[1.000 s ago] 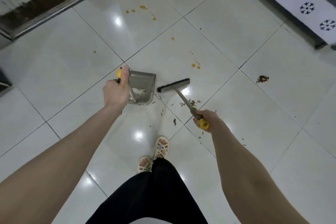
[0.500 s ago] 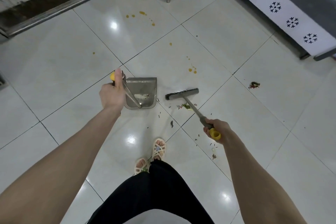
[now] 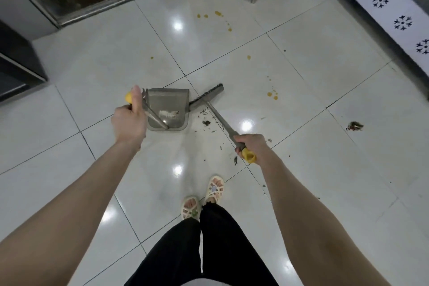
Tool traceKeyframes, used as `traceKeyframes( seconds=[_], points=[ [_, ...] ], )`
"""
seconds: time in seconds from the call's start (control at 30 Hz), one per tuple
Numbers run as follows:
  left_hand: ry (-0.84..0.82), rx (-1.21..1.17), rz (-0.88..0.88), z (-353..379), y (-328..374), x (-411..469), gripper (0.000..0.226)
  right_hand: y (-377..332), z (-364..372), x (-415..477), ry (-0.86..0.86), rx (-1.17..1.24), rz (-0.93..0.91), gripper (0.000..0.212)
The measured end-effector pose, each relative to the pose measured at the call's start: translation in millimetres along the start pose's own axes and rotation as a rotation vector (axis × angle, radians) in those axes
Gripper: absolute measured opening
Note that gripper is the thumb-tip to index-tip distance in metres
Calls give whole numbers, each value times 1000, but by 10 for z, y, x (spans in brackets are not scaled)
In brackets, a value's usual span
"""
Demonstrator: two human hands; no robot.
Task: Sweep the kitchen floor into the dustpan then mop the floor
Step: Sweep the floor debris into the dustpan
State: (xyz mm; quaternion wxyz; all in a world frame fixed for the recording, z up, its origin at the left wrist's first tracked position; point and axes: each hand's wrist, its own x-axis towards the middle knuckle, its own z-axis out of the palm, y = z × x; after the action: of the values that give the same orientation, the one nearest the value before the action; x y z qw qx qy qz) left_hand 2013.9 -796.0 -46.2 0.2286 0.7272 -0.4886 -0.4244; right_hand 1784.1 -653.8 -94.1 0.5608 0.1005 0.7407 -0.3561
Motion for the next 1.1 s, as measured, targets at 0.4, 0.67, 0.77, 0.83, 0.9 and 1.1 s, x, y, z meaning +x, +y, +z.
traceKeyframes(
  seconds=[0.4, 0.67, 0.77, 0.83, 0.9, 1.1],
  points=[
    [10, 44, -59, 61, -180, 106, 75, -111, 563, 438, -71, -314, 117, 19],
    [-53, 53, -18, 256, -219, -115, 84, 135, -328, 272, 12, -323, 164, 24],
    [-111, 60, 4, 344, -229, -257, 89, 287, -749, 76, 60, -259, 200, 21],
    [-156, 69, 30, 401, -247, -363, 87, 439, -1002, -72, 98, -193, 216, 18],
    [-176, 76, 49, 449, -288, -410, 85, 592, -1192, -184, 139, -131, 232, 16],
    [-223, 75, 70, 495, -372, -633, 80, 1057, -1514, -497, 274, 41, 183, 18]
  ],
)
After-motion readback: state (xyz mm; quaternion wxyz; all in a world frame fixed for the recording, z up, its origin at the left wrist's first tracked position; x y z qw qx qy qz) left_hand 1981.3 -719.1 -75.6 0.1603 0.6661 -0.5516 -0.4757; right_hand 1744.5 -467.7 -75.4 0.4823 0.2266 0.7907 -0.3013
